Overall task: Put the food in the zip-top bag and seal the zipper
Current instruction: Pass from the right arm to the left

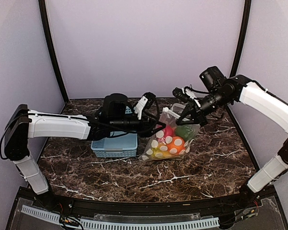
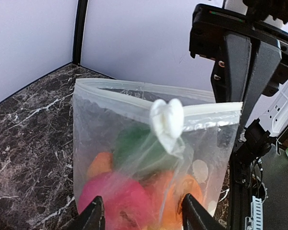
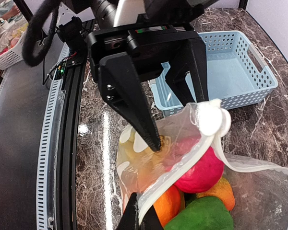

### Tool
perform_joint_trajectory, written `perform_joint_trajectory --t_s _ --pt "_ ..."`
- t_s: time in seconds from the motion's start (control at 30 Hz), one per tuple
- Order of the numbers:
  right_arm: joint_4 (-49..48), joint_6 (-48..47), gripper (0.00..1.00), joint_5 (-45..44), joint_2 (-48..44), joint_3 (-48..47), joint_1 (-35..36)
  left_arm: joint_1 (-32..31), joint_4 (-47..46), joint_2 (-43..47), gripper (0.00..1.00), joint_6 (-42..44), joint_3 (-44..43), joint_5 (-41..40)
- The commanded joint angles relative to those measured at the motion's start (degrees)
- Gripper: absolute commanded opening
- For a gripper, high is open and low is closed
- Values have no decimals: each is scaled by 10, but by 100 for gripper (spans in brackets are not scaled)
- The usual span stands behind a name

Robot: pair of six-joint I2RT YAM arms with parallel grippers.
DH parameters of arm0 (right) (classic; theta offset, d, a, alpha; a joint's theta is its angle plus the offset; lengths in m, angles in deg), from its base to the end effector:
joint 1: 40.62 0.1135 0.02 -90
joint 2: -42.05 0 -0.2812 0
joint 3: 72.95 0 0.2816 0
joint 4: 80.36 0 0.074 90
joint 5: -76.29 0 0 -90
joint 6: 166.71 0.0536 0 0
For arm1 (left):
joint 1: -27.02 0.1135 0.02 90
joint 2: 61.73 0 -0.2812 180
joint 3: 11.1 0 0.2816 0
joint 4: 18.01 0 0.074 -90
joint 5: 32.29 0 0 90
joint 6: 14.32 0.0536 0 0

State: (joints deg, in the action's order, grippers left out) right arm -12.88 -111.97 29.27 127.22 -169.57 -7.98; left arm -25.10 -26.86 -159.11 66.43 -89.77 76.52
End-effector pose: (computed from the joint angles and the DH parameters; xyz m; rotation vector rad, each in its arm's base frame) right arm 0.2629 0.2118 0.3557 -1.5707 1.8193 0.9226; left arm 0.2600 -0.3624 0.2807 0.9111 1.6191 -1.0520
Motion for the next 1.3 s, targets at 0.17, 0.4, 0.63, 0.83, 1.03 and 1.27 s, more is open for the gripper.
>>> perform_joint_trajectory --t_s 0.17,0.4,0.63,0.83,1.03,1.27 --pt "-28 11 0 -29 12 18 8 18 -74 -19 48 -42 -29 90" --pt "-35 25 0 -48 27 8 8 18 -69 -21 45 -31 -40 109" --pt "-37 30 0 -54 34 1 8 18 -61 -27 32 -36 -45 114" --pt "-44 35 0 -64 33 1 8 18 -60 -21 45 -31 -26 97" --pt "-44 37 0 -63 30 -3 8 18 -42 -7 49 -16 -8 73" --pt "-45 37 0 -62 30 1 8 18 -33 -5 32 -13 -5 64"
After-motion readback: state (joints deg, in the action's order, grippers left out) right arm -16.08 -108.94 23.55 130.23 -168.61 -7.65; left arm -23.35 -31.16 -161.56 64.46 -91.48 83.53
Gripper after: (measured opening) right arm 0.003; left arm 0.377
